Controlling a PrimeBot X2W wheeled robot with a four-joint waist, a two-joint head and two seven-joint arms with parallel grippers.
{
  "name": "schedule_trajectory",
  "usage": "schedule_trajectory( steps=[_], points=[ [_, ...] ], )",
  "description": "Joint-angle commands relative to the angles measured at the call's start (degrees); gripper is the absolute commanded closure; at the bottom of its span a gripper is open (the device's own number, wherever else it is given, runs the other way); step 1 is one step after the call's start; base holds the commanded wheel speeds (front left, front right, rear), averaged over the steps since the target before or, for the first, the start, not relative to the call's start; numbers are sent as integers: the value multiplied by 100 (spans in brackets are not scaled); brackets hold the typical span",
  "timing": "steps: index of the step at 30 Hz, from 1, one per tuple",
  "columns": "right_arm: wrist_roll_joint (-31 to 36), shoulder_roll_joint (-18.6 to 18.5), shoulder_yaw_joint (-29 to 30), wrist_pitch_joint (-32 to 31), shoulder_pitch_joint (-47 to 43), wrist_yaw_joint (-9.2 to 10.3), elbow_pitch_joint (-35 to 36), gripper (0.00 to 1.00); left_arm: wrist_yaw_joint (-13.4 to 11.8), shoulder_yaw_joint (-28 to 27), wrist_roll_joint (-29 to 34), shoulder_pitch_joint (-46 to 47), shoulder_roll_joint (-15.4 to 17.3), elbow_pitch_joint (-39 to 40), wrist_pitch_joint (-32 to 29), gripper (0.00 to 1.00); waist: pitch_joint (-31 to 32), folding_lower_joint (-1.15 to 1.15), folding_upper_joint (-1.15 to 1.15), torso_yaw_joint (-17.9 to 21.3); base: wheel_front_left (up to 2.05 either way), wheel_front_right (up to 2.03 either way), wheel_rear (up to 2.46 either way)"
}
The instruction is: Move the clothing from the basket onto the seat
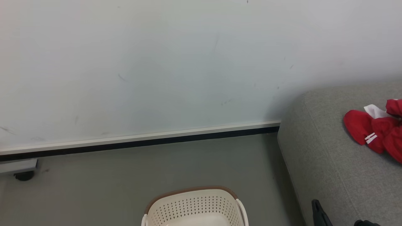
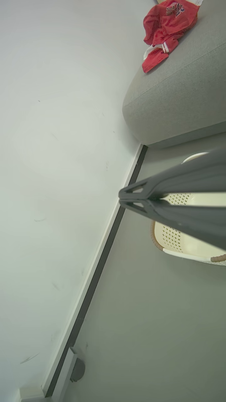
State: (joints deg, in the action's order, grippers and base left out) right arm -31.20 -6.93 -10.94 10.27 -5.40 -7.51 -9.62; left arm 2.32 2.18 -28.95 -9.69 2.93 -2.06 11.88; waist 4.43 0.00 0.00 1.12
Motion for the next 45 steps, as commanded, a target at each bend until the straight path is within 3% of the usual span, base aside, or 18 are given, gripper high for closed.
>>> schedule_trajectory(
  steps=[1, 21, 45],
  points=[
    [-252, -49, 73, -50, 107, 1, 115, 100, 27, 2, -234, 173, 36, 34, -29, 100, -6, 0, 0, -2, 0, 0, 0],
    [-2165, -110, 623, -542, 176, 1, 178, 100, 175, 114, -2055, 484, 61, -194, -282, 100, -95, 0, 0, -24, 0, 0, 0],
    [-3787, -114, 1162, -1033, 230, 1, 226, 100, 307, 198, -3638, 741, 75, -390, -523, 100, -193, 0, 0, -48, 0, 0, 0]
  ],
)
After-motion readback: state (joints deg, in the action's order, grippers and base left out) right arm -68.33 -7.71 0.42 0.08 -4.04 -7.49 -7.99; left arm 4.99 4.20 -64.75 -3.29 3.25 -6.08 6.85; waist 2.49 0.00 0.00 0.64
